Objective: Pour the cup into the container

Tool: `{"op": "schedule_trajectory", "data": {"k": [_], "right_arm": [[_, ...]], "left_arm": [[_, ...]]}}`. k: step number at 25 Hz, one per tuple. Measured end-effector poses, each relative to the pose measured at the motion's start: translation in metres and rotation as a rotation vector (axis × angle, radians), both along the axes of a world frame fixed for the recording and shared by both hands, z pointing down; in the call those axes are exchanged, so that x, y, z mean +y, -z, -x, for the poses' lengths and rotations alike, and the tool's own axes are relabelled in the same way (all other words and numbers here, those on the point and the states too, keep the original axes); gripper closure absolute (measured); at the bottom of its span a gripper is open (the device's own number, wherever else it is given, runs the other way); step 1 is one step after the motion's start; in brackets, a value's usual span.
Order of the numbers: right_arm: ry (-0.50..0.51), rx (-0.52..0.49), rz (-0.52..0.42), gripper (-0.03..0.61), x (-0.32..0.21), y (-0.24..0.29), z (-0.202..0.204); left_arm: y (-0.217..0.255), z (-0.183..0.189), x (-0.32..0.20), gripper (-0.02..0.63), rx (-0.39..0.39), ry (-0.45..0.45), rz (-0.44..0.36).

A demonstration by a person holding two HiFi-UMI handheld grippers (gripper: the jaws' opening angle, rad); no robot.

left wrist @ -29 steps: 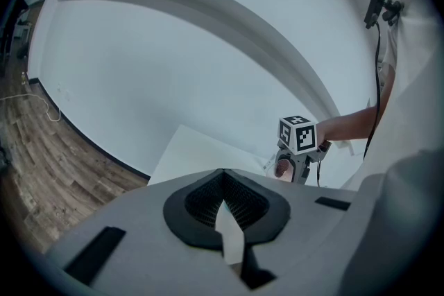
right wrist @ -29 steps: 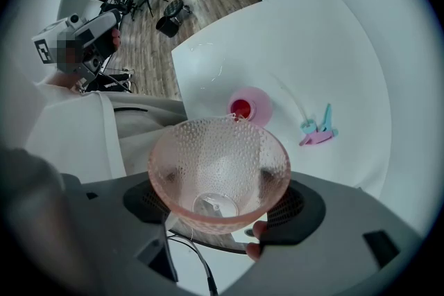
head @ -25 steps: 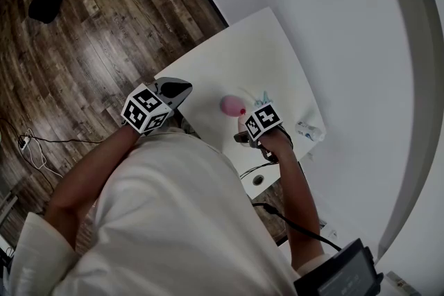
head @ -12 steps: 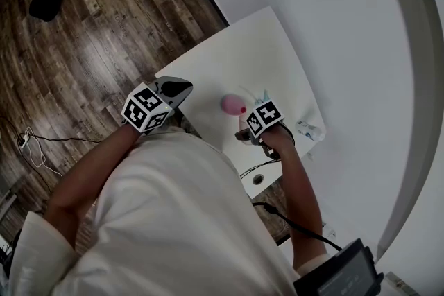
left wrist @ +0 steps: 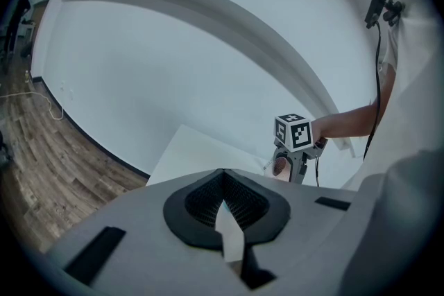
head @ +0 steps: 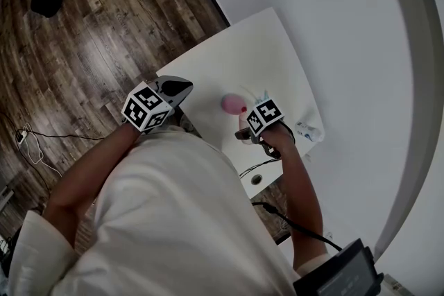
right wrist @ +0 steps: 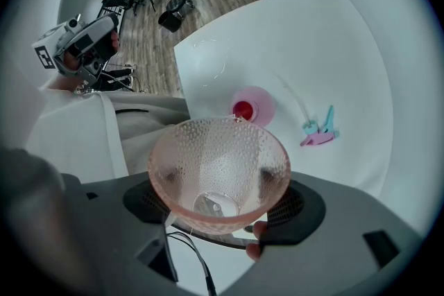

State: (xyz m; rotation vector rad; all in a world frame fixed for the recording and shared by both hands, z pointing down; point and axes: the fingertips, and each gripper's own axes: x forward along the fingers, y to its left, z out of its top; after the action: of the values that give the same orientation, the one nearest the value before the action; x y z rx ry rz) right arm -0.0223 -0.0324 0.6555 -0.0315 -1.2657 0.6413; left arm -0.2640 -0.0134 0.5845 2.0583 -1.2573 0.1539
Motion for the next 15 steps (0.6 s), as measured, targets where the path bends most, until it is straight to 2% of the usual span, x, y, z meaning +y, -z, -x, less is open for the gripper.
{"op": "schedule_trajectory", "data": {"k": [15], "right_arm": [[0.005,0.014,0.02,0.199,0.0001,0.0044,0.0027]], "left_arm": [[0.0012,0.0013,0.0069,0.604,0.006,0.01,-0.002]]}}
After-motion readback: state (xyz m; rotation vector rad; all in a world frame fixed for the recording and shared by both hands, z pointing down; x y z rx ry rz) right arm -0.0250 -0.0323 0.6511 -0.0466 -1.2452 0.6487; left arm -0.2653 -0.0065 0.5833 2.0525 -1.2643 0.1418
